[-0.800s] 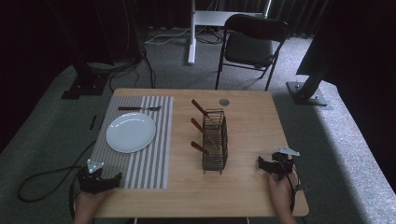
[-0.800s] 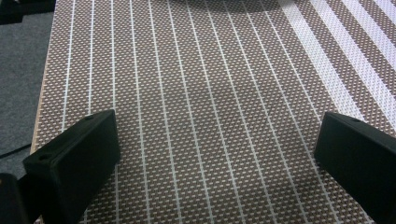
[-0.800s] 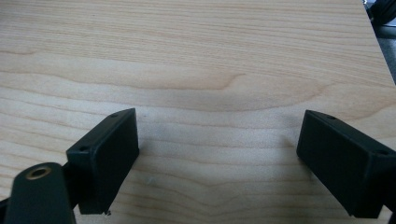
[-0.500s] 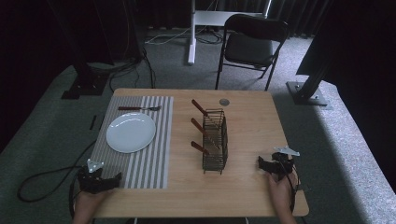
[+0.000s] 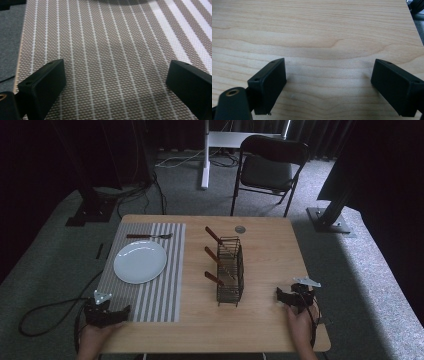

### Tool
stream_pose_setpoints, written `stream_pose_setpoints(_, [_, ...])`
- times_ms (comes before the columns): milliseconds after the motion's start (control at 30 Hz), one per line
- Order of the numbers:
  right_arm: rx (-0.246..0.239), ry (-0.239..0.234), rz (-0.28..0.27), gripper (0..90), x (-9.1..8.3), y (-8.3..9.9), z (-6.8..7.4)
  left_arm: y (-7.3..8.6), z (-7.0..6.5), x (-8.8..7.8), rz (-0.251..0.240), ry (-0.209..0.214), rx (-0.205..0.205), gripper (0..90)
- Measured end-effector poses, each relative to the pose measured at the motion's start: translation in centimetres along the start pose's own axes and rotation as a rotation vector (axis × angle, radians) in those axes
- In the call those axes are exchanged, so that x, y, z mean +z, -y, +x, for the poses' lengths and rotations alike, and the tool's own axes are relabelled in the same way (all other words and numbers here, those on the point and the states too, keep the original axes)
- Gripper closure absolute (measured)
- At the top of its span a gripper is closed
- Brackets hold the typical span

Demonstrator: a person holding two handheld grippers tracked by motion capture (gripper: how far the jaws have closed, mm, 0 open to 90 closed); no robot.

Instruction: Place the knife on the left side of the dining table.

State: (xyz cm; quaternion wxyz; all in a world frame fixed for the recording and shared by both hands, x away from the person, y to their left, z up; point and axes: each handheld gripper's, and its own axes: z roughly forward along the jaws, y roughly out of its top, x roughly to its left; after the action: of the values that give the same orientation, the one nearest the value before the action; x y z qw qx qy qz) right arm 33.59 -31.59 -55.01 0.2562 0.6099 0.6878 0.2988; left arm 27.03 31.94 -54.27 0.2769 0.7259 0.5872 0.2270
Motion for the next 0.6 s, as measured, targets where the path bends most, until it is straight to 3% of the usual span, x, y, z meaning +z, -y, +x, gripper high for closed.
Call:
stream_pose_setpoints(133, [0.0, 0.0, 0.0, 12.2, 0.0, 0.0, 0.0, -0.4, -0.9, -0.2, -0.005, 0.019, 0.021, 3.4])
stream_pose_setpoints(367, [0.0, 0.0, 0.0, 12.2, 0.0, 0.0, 0.0, -1.5, -2.2, -0.9, -0.024, 0.112, 0.025, 4.2])
stream_pose_setpoints(600, [0.0, 0.0, 0.0, 12.2, 0.0, 0.0, 0.0, -2.5, -3.9, -1.8, -0.054, 0.144, 0.07, 5.1])
